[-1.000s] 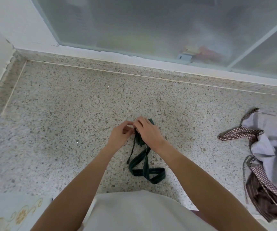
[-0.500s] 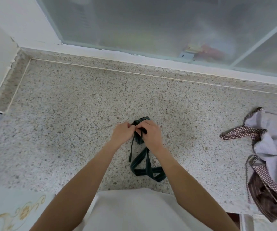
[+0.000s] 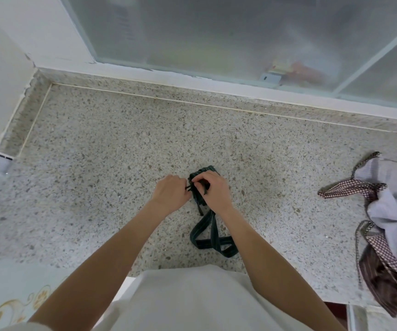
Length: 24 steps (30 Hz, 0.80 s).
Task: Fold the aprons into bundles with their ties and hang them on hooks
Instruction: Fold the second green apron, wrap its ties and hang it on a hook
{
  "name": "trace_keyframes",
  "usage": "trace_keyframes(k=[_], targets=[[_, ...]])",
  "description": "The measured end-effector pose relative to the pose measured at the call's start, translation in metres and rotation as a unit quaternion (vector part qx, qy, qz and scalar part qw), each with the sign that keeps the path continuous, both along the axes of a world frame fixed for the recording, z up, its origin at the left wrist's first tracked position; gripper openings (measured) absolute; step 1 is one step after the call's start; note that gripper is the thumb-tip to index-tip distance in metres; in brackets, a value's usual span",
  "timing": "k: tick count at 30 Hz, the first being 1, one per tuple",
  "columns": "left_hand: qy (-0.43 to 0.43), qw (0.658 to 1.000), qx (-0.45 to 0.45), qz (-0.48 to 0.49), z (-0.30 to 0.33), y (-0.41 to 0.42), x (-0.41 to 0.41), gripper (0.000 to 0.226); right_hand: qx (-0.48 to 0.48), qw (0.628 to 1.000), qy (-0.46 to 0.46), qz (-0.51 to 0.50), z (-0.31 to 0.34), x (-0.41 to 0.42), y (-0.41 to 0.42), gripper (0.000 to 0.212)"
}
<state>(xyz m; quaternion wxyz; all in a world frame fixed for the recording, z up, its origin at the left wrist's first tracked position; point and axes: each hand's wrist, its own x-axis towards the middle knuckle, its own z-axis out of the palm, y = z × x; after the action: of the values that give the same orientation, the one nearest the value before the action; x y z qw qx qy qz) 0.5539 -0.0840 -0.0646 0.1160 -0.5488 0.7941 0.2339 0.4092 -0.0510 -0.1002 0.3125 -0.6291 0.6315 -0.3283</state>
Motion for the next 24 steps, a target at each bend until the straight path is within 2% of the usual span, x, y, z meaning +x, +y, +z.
trace_keyframes(k=[2,3,4,6,9,11,12,13,15,17,20,22,24], targets=[[0.079,0.992,0.074,0.062,-0.002,-0.003,0.004,0.025,0.004,1.000,-0.006,-0.005,0.001,-0.003,-0.001,0.013],[0.134,0.977,0.122,0.109,-0.004,-0.003,0.007,0.022,0.010,1.000,-0.008,-0.003,0.002,-0.004,-0.002,0.013],[0.195,0.951,0.170,0.171,-0.005,-0.002,0.010,0.019,0.017,1.000,-0.012,-0.001,0.003,-0.006,-0.002,0.013],[0.313,0.875,0.229,0.291,-0.009,0.004,0.014,0.014,0.026,1.000,-0.016,-0.003,0.004,-0.007,-0.003,0.013],[0.414,0.791,0.210,0.399,-0.012,0.016,0.018,0.007,0.030,0.999,-0.020,-0.006,0.005,-0.006,-0.002,0.011],[0.441,0.755,0.205,0.440,-0.014,0.021,0.018,0.011,0.040,0.998,-0.036,-0.016,0.007,-0.006,-0.002,0.010],[0.437,0.760,0.195,0.440,-0.015,0.022,0.018,0.012,0.056,0.996,-0.056,-0.033,0.008,-0.007,-0.002,0.010],[0.411,0.790,0.169,0.421,-0.018,0.023,0.018,0.011,0.074,0.992,-0.082,-0.055,0.009,-0.006,-0.001,0.010],[0.330,0.878,0.086,0.336,-0.022,0.024,0.021,0.008,0.098,0.980,-0.135,-0.106,0.011,-0.005,0.000,0.014],[0.261,0.939,0.007,0.223,-0.023,0.023,0.024,0.011,0.116,0.963,-0.186,-0.155,0.012,-0.003,0.001,0.020],[0.195,0.974,-0.022,0.111,-0.025,0.022,0.030,0.017,0.160,0.941,-0.221,-0.201,0.013,-0.002,0.002,0.027],[0.176,0.980,-0.021,0.092,-0.026,0.021,0.035,0.018,0.170,0.929,-0.235,-0.230,0.014,0.000,0.003,0.031],[0.165,0.982,-0.032,0.083,-0.028,0.021,0.038,0.018,0.177,0.902,-0.273,-0.283,0.014,0.003,0.004,0.036]])
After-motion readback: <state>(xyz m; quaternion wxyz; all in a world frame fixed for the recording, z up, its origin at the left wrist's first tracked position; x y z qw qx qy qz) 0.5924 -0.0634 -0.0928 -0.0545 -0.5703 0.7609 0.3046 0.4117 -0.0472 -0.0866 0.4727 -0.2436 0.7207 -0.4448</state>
